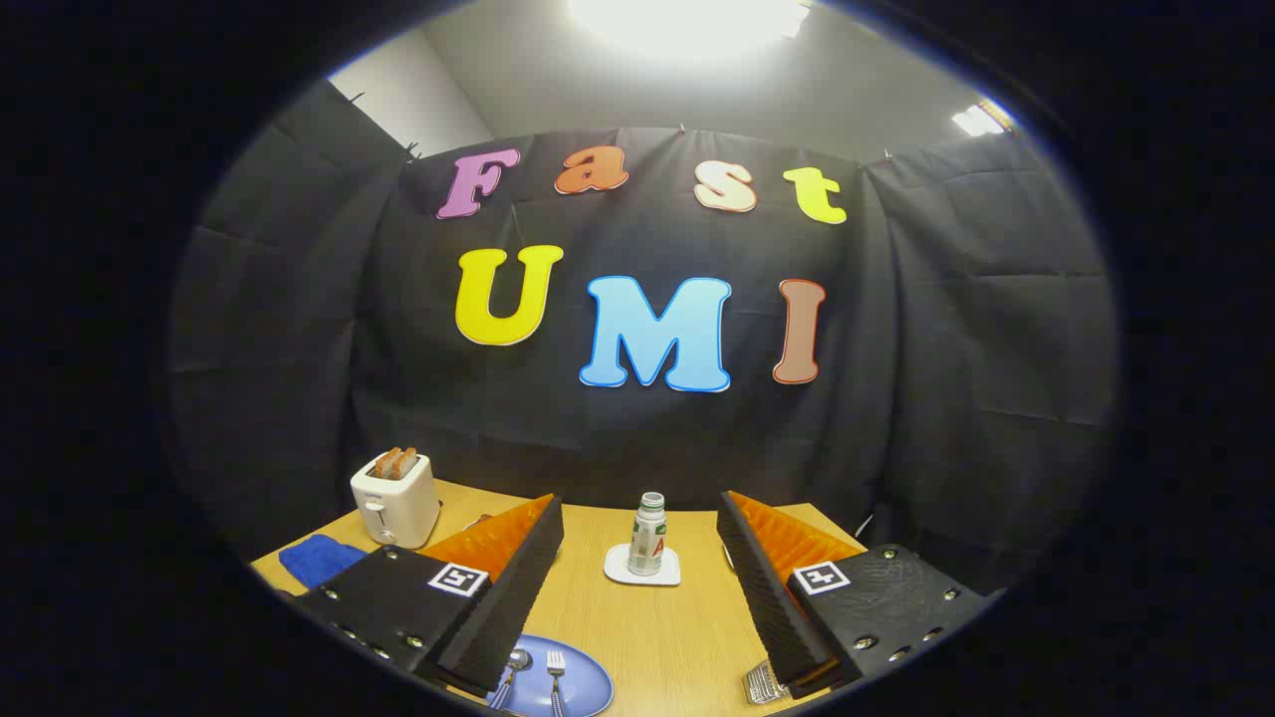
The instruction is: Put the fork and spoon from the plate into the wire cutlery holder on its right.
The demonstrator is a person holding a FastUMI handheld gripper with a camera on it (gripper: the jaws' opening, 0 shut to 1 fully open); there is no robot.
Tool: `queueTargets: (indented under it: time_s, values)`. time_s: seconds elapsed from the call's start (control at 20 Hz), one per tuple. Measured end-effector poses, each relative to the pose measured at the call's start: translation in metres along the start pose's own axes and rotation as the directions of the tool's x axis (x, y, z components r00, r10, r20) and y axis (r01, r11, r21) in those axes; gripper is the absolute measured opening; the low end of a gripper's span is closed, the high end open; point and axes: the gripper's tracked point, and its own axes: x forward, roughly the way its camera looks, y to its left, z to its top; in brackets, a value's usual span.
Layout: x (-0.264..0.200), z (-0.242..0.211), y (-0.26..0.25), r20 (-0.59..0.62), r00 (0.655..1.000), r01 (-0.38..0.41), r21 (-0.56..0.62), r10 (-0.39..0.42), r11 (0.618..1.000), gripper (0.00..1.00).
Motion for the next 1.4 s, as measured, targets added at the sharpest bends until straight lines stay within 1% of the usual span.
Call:
queueTargets:
  time_s: [0.35, 0.6, 0.8, 0.95, 1.05, 1.25, 1.35, 1.4]
  values:
    - [-0.008, -0.015, 0.005, -0.034, 0.999, -0.017, 0.009, 0.018, 1.000, 0.96]
    - [-0.008, -0.009, 0.002, -0.014, 1.000, -0.008, 0.009, 0.008, 1.000, 0.96]
    - [-0.003, -0.013, 0.008, -0.025, 0.999, -0.026, -0.005, 0.026, 1.000, 0.95]
    - [0.003, -0.023, 0.014, -0.030, 0.998, -0.051, 0.012, 0.051, 0.999, 0.96]
    - [0.001, -0.037, 0.016, -0.064, 0.995, -0.070, 0.014, 0.071, 0.997, 0.96]
    - [-0.005, -0.060, 0.008, -0.149, 0.987, -0.056, -0.017, 0.053, 0.998, 0.96]
    - [-0.015, -0.084, 0.003, -0.235, 0.971, -0.049, -0.024, 0.042, 0.999, 0.96]
    - [-0.018, -0.088, 0.006, -0.233, 0.970, -0.068, -0.013, 0.063, 0.998, 0.96]
